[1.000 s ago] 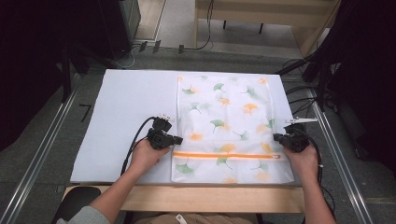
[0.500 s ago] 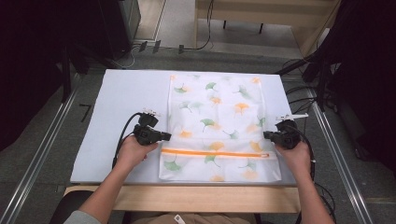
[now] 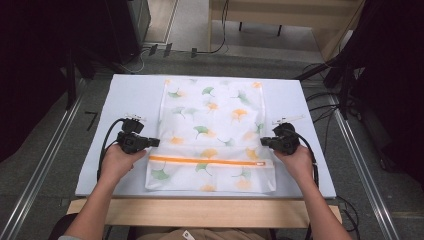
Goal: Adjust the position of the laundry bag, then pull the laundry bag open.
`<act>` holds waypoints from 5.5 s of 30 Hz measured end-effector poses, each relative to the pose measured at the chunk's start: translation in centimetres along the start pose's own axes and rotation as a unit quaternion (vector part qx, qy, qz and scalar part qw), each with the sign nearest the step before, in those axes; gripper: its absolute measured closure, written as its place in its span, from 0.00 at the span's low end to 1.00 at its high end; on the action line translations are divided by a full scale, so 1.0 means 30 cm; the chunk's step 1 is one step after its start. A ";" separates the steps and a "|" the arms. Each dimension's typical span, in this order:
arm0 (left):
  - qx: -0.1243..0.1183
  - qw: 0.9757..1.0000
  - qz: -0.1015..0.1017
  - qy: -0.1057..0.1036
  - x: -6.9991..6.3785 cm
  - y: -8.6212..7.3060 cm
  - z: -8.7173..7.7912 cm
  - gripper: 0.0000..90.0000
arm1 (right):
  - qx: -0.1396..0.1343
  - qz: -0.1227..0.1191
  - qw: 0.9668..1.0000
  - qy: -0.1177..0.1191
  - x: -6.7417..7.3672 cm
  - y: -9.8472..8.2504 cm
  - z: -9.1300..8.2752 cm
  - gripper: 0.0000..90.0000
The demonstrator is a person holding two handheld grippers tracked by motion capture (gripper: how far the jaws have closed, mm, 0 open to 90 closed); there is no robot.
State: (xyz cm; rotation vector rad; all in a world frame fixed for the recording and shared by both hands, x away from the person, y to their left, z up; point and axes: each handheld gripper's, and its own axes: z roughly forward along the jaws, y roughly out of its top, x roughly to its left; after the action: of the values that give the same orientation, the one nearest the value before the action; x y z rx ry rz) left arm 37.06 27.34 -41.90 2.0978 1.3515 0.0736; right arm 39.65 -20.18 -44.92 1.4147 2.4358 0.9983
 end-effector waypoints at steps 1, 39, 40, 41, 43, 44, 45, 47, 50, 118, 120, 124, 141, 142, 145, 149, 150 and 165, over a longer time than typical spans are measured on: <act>-0.001 1.000 -0.002 0.004 0.010 -0.005 -0.009 1.00 | 0.001 -0.004 1.000 0.005 0.007 0.006 0.006 1.00; -0.053 0.998 0.011 -0.036 -0.026 -0.027 -0.070 0.48 | -0.032 -0.020 0.999 0.037 0.071 -0.101 -0.104 0.60; -0.057 0.997 0.015 -0.040 -0.030 -0.026 -0.068 0.47 | -0.028 -0.018 0.999 0.036 0.074 -0.109 -0.106 0.60; -0.060 0.997 0.021 -0.041 -0.032 -0.024 -0.067 0.45 | -0.023 -0.019 0.999 0.039 0.074 -0.121 -0.108 0.60; -0.066 0.997 0.033 -0.038 -0.040 -0.021 -0.060 0.41 | -0.020 -0.020 0.999 0.042 0.079 -0.132 -0.112 0.59; -0.065 0.996 0.041 -0.039 -0.045 -0.020 -0.055 0.41 | -0.020 -0.017 0.999 0.044 0.083 -0.138 -0.115 0.58; -0.062 0.996 0.050 -0.037 -0.050 -0.018 -0.050 0.41 | -0.019 -0.016 0.999 0.046 0.088 -0.142 -0.117 0.58; -0.058 0.996 0.058 -0.036 -0.059 -0.012 -0.039 0.41 | -0.014 -0.021 0.999 0.046 0.095 -0.150 -0.119 0.57; -0.056 0.995 0.063 -0.047 -0.077 0.002 -0.023 0.41 | -0.008 -0.024 0.999 0.044 0.097 -0.159 -0.118 0.56; -0.027 0.979 0.153 -0.130 -0.387 0.057 0.170 0.51 | 0.038 -0.080 0.996 -0.011 0.207 -0.169 -0.022 0.92; -0.026 0.977 0.160 -0.137 -0.400 0.052 0.176 0.54 | 0.039 -0.078 0.996 -0.005 0.200 -0.165 -0.023 0.92; -0.021 0.974 0.170 -0.151 -0.424 0.046 0.195 0.61 | 0.035 -0.063 0.997 0.015 0.180 -0.160 -0.038 0.93; 0.026 0.972 0.163 -0.168 -0.481 0.031 0.294 0.67 | 0.012 -0.044 0.998 0.048 0.168 -0.134 -0.087 0.93; 0.016 0.970 0.171 -0.172 -0.496 0.033 0.296 0.67 | 0.011 -0.045 0.998 0.050 0.170 -0.132 -0.089 0.93; 0.012 0.969 0.163 -0.187 -0.507 0.044 0.302 0.65 | 0.009 -0.052 0.997 0.054 0.175 -0.130 -0.093 0.93; 0.006 0.967 0.167 -0.194 -0.520 0.053 0.312 0.65 | 0.007 -0.052 0.997 0.055 0.177 -0.125 -0.099 0.93; 0.001 0.966 0.170 -0.194 -0.525 0.053 0.316 0.64 | 0.007 -0.054 0.997 0.055 0.177 -0.124 -0.100 0.93; 0.014 0.960 0.206 -0.188 -0.617 0.079 0.339 0.70 | 0.006 -0.054 0.997 0.061 0.180 -0.124 -0.108 0.93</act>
State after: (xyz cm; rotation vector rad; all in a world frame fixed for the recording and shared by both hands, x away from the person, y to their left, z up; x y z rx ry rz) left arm 34.00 6.36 -43.56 2.2461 0.6867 -0.1652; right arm 32.63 -18.51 -43.68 1.2438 2.5772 1.0756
